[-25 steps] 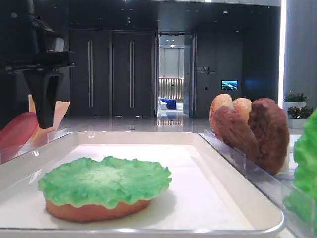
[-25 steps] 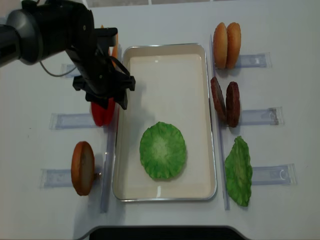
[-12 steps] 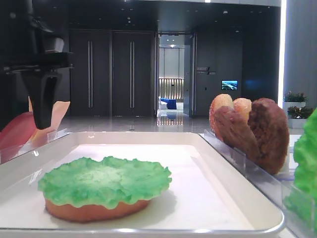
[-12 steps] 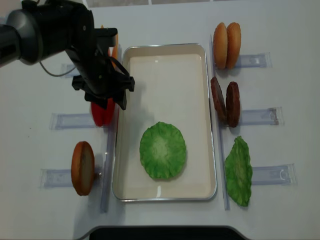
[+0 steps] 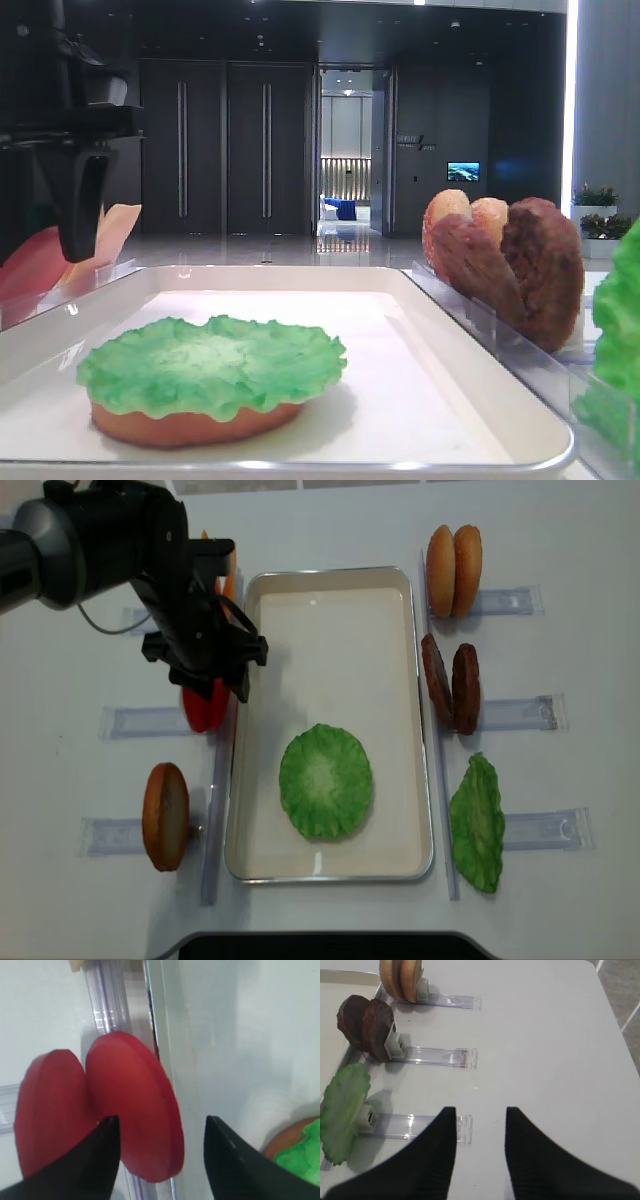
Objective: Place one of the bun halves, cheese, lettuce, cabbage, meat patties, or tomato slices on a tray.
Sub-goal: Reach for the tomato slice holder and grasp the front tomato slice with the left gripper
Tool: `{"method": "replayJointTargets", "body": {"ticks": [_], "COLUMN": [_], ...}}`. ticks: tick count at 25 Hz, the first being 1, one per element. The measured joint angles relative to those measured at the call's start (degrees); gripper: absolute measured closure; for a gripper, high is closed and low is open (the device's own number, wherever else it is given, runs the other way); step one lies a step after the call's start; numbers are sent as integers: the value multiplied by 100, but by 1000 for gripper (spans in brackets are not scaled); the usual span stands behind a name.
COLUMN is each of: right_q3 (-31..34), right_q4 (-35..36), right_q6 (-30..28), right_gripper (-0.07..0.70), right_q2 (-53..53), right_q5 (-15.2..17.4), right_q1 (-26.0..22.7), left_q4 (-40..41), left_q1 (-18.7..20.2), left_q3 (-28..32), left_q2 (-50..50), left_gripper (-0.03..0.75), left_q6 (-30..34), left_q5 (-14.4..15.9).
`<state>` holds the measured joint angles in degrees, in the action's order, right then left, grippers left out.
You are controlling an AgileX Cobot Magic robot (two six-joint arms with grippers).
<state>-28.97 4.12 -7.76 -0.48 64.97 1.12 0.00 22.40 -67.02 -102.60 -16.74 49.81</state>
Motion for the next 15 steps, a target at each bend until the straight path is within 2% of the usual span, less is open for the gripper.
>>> {"method": "replayJointTargets", "body": {"ticks": [15], "right_q3": [0], "right_q4": [0], "right_q6": [0], "right_gripper": [397], "right_q2": [0], "right_q5": [0], "right_q1": [0], "left_q4": [285], "left_q1": [0], "left_q3": [0], "left_q2": [0], "left_gripper": [397], "left_q6": [-5], "left_q5": [-112]}}
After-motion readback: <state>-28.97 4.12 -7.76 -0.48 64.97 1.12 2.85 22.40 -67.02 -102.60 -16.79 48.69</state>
